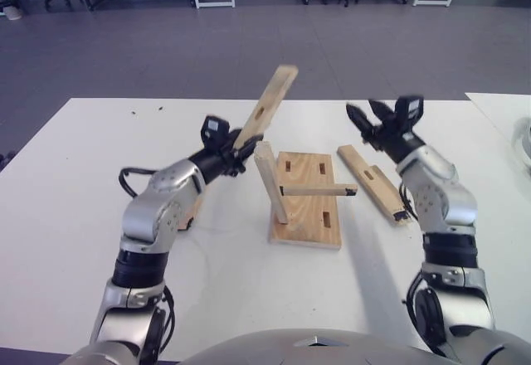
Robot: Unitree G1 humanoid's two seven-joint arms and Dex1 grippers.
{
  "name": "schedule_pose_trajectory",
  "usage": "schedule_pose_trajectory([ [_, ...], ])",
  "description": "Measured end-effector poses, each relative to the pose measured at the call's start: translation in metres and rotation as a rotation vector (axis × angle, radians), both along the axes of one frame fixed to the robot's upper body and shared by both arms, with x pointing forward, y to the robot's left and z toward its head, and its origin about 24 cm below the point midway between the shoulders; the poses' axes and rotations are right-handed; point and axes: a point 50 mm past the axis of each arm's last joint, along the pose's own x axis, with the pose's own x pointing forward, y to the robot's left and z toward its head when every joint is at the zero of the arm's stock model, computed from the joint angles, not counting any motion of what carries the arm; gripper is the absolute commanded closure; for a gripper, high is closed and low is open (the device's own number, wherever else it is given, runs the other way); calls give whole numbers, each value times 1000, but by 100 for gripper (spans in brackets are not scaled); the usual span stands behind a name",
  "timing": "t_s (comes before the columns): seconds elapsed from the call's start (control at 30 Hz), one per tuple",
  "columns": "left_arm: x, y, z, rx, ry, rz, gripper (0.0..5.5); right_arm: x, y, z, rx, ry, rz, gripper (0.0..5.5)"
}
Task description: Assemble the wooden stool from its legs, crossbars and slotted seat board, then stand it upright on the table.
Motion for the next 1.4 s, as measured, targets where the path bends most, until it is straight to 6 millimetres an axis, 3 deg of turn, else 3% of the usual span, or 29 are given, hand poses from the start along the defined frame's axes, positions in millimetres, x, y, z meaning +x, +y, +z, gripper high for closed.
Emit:
schedule_pose_trajectory([
  [0.1,9,-3,34,59,-185,-54,342,4,29,44,252,-50,198,227],
  [0.2,14,-11,48,69,-291,-95,342,9,40,66,408,-47,268,227],
  [0.37,14,-19,46,83,-352,-150,342,17,41,72,565,37,304,227],
  [0.7,17,-20,41,223,-472,-209,342,14,42,71,592,135,380,443],
  [0.8,17,-18,41,257,-488,-216,342,13,42,72,567,147,383,450],
  [0.87,17,-18,41,268,-492,-219,293,12,41,71,566,144,378,450],
  [0.97,16,-19,42,281,-504,-228,243,10,30,60,551,131,266,450],
  [1.03,15,-11,36,287,-468,-190,200,-4,3,29,529,162,97,450],
  [1.17,-5,24,-12,291,-255,-38,117,-71,-43,-26,525,267,-200,450],
  [1.2,-15,32,-26,277,-183,24,115,-98,-51,-43,539,332,-266,450],
  [1.27,-27,36,-36,263,-123,84,115,-123,-52,-53,557,403,-311,450],
  [1.4,-52,39,-74,288,60,162,115,-140,-55,-61,590,481,-387,450],
])
